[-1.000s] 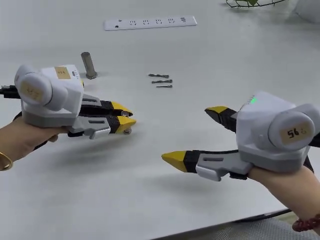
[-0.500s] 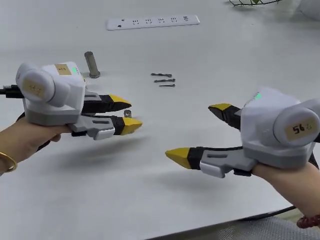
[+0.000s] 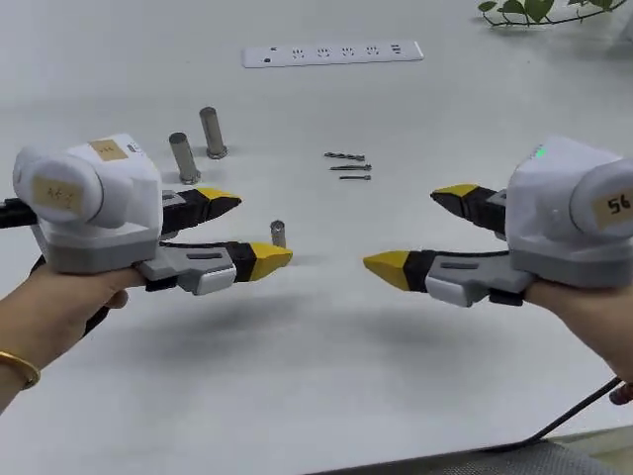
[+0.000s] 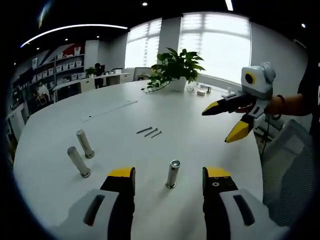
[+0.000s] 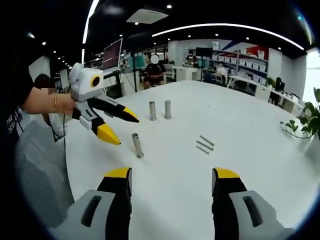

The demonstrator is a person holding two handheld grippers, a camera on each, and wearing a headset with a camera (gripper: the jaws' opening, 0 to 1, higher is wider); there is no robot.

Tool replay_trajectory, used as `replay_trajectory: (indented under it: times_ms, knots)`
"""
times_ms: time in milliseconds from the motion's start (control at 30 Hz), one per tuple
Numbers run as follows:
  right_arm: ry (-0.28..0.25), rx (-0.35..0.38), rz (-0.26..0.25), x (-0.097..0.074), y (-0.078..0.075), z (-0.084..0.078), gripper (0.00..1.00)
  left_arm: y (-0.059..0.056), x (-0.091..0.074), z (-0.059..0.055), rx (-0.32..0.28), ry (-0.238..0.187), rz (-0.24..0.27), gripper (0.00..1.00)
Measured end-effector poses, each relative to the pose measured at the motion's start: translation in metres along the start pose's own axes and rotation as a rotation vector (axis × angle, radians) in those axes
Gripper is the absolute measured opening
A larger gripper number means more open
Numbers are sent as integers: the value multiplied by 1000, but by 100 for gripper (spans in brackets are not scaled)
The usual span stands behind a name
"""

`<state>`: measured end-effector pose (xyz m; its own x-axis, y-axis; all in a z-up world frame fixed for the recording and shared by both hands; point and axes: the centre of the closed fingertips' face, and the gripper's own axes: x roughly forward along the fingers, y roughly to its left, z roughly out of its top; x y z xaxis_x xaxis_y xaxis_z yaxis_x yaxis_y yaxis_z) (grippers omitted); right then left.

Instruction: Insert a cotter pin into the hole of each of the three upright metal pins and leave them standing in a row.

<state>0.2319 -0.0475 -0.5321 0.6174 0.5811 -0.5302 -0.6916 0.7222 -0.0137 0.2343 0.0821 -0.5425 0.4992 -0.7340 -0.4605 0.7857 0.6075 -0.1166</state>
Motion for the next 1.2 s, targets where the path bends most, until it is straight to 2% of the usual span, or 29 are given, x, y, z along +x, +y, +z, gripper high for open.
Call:
replay_trajectory:
  times_ms: [67, 167, 267, 367, 500, 667, 767, 800, 933, 1000, 1067, 1200]
  knots:
    - [0, 1, 11, 4, -5, 5, 58, 1, -6, 3, -64, -31, 28, 60]
    - [13, -11, 27, 12, -12, 7, 54, 3, -14, 2, -48, -27, 59, 65]
    - [41, -13, 50, 19, -18, 8, 48, 2, -21, 6, -78, -53, 78, 67]
    - [66, -12, 78, 28, -24, 8, 43, 3, -26, 7, -82, -59, 99, 70]
    - [103, -65, 111, 39, -27, 7, 32, 1, -32, 6, -88, -65, 120, 74]
    - [145, -114, 143, 54, -34, 8, 22, 4, -38, 2, -93, -57, 164, 81]
    - [192, -185, 154, 61, -42, 4, 20, 7, -41, 0, -79, -48, 198, 81]
    - [203, -193, 157, 64, -44, 3, 19, 10, -44, 1, -80, -55, 225, 81]
    - [253, -197, 177, 76, -54, -2, 18, 14, -49, 5, -57, -71, 276, 80]
    - [271, -213, 183, 81, -58, -2, 17, 14, -50, 5, -50, -66, 282, 78]
    - [299, -216, 181, 85, -62, -4, 16, 15, -52, 4, -51, -64, 296, 77]
    - [325, -222, 192, 93, -65, -5, 13, 15, -54, -3, -59, -54, 319, 77]
